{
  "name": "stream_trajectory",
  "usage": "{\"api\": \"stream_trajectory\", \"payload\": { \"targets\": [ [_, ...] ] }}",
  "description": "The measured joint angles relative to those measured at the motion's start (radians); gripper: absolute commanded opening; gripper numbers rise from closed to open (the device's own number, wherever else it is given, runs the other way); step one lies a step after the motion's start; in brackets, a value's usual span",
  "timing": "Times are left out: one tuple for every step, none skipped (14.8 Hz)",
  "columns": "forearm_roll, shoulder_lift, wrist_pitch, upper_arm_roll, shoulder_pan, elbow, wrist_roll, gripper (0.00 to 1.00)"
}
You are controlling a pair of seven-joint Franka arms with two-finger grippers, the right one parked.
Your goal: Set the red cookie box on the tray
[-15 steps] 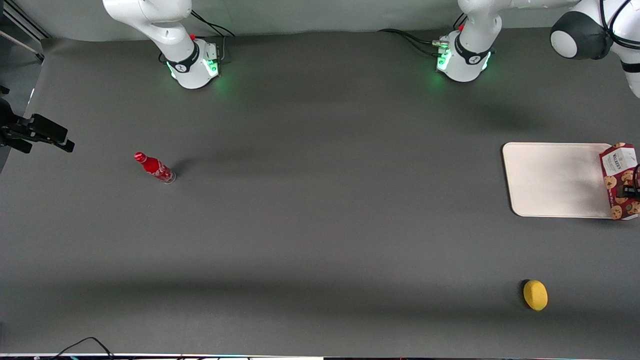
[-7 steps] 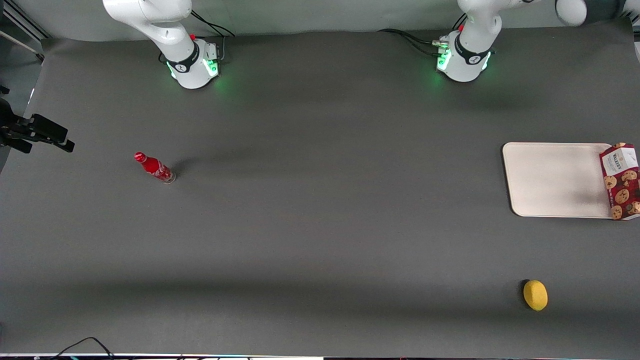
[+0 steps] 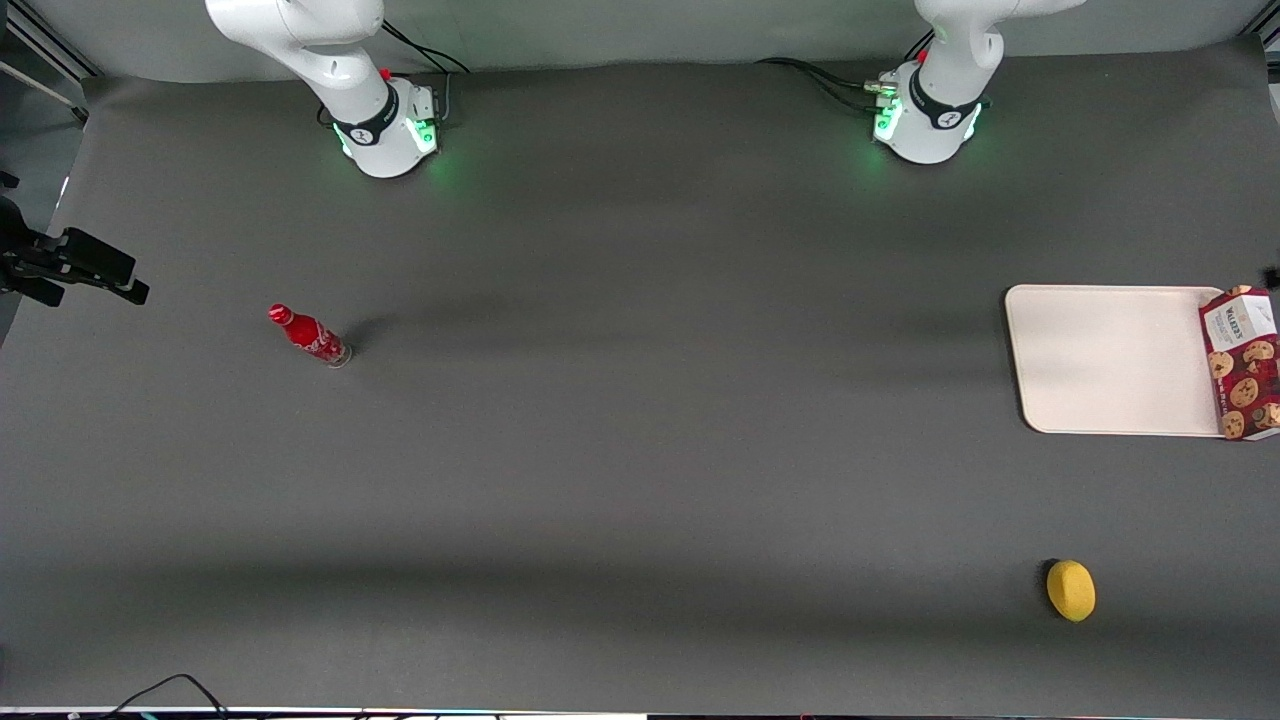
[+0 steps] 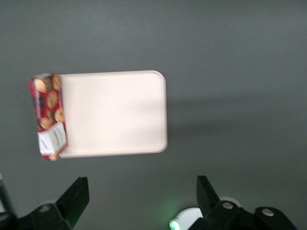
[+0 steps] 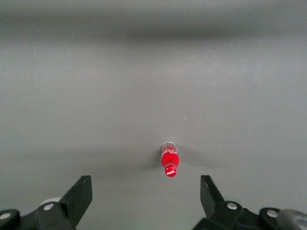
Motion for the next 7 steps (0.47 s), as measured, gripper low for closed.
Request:
{"api": "stream_trajectory", "payload": {
  "targets": [
    [0.026,-0.030,-0.024,-0.082,-0.004,-0.014,-0.099,1.00],
    [0.039,-0.052,-0.032,-0.152,-0.009,-0.036,-0.183,1.00],
    [0.045,-0.069,-0.032,-0.198,-0.013,-0.066,-0.233,1.00],
    [0.045,-0.084,-0.020,-0.228,-0.014,-0.105,-0.262,1.00],
    [0.045,-0.100,0.007,-0.240,-0.014,-0.148,-0.271,1.00],
    [0.045,-0.113,0.031,-0.246,-0.014,-0.180,-0.271,1.00],
    [0.045,-0.123,0.046,-0.251,-0.013,-0.196,-0.270,1.00]
  ]
}}
